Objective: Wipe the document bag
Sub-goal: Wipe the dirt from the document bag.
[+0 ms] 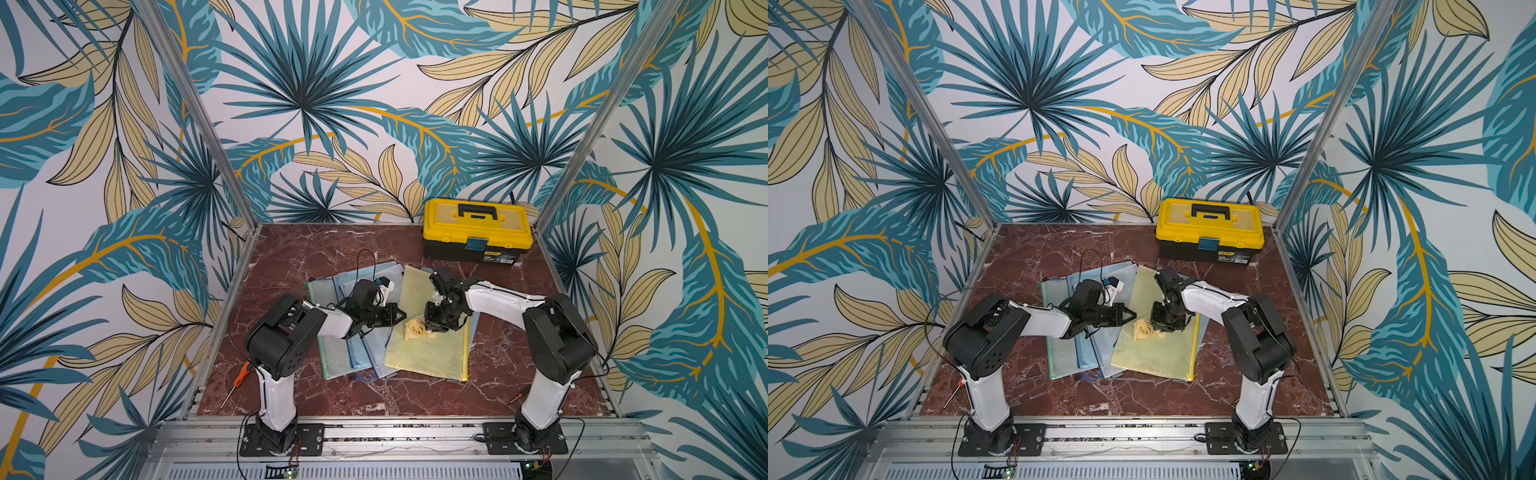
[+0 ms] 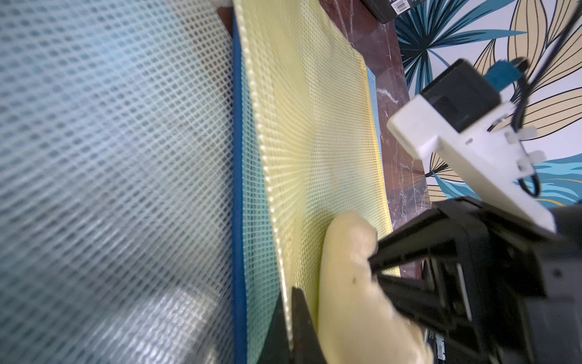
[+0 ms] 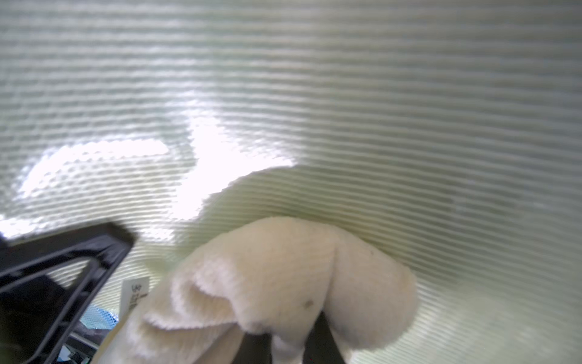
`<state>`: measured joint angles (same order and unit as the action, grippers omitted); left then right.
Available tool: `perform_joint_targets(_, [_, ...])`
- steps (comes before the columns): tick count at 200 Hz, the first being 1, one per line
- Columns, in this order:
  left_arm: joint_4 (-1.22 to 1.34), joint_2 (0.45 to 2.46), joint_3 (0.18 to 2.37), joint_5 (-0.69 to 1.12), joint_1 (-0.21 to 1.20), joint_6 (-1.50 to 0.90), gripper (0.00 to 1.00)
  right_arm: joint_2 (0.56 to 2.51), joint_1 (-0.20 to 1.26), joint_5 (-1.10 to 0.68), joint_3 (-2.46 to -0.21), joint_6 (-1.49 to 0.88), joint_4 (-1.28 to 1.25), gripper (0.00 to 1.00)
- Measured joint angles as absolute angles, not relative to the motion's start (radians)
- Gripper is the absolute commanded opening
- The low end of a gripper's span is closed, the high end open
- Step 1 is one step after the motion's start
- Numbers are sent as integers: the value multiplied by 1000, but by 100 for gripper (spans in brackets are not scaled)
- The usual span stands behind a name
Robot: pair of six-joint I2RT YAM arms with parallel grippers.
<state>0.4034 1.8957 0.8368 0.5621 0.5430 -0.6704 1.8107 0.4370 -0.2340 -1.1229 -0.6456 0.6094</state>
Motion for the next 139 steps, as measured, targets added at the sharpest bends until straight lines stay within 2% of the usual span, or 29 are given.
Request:
perform_joint_targets(24, [403, 1896, 837, 565, 541, -670, 0, 1807, 454, -171, -1145, -646, 657, 0])
perform_joint_targets(79, [399, 1896, 837, 562, 528, -674, 0, 1992, 699, -174, -1391, -674, 709, 0])
perform_joint_targets(113, [391, 1896, 837, 562, 523, -679, 0, 2010, 681, -228, -1393, -681, 698, 0])
perform_joint_targets(139, [393, 1896, 837, 564, 522, -679, 0, 1953, 634, -299, -1278, -679, 592, 0])
